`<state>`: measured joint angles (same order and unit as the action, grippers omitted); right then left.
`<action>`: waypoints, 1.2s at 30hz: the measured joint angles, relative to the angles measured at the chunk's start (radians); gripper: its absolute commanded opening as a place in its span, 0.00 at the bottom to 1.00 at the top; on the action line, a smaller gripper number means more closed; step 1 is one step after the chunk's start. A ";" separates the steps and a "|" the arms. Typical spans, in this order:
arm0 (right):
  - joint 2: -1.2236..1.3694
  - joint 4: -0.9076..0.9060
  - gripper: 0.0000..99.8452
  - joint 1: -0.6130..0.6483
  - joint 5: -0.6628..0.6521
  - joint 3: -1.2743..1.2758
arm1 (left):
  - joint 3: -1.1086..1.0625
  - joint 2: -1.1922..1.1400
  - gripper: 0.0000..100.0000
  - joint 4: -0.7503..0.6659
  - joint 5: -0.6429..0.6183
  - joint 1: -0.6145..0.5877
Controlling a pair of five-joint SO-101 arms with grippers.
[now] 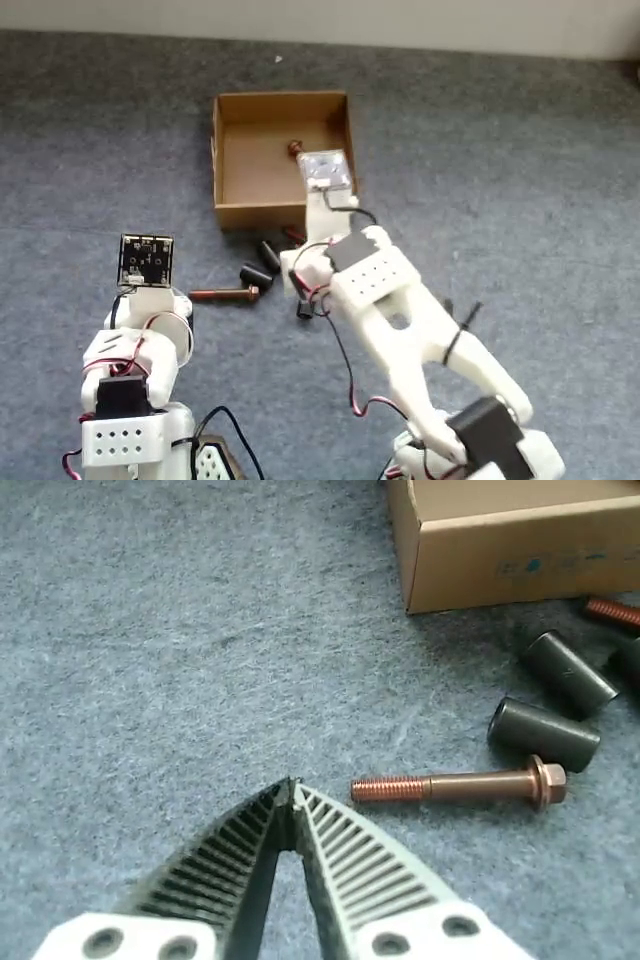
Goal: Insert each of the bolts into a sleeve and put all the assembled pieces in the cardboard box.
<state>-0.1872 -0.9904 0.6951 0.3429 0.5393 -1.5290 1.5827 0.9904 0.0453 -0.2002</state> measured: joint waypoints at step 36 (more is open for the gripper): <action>0.310 -0.338 0.00 0.037 0.035 -0.295 | -0.006 0.000 0.01 0.000 0.005 0.000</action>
<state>0.1227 -1.3280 0.7319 0.3782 0.2447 -1.5351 1.5827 0.9904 0.0499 -0.2002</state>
